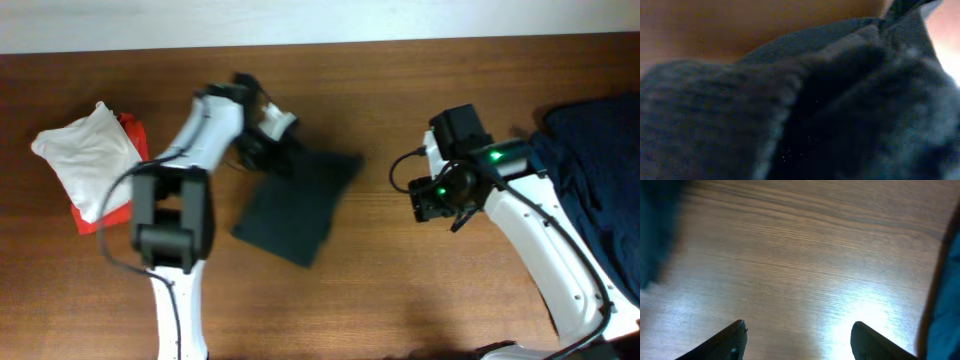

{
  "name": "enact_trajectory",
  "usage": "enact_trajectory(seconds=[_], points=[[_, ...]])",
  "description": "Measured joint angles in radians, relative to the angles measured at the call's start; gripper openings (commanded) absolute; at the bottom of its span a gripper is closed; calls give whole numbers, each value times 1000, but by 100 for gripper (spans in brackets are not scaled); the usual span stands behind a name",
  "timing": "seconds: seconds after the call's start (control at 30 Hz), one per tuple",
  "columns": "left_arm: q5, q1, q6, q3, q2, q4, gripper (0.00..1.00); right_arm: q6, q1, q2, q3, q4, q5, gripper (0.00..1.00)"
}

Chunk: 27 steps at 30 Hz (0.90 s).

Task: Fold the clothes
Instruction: 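Carry the folded shirt left with the left gripper onto the white-red stack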

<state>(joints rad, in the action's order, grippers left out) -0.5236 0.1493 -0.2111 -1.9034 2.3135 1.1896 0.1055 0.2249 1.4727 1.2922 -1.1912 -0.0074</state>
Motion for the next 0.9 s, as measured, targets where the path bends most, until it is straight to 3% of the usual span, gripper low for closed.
enact_trajectory(seconds=[0.3, 0.6, 0.9], points=[[111, -403, 22, -91, -284, 71, 1, 0, -63, 0, 0, -5, 0, 71], [145, -576, 22, -91, -340, 47, 0, 0, -63, 0, 0, -6, 0, 72], [159, -701, 48, -91, -332, -96, 1, 1, -63, 0, 0, -6, 0, 72]])
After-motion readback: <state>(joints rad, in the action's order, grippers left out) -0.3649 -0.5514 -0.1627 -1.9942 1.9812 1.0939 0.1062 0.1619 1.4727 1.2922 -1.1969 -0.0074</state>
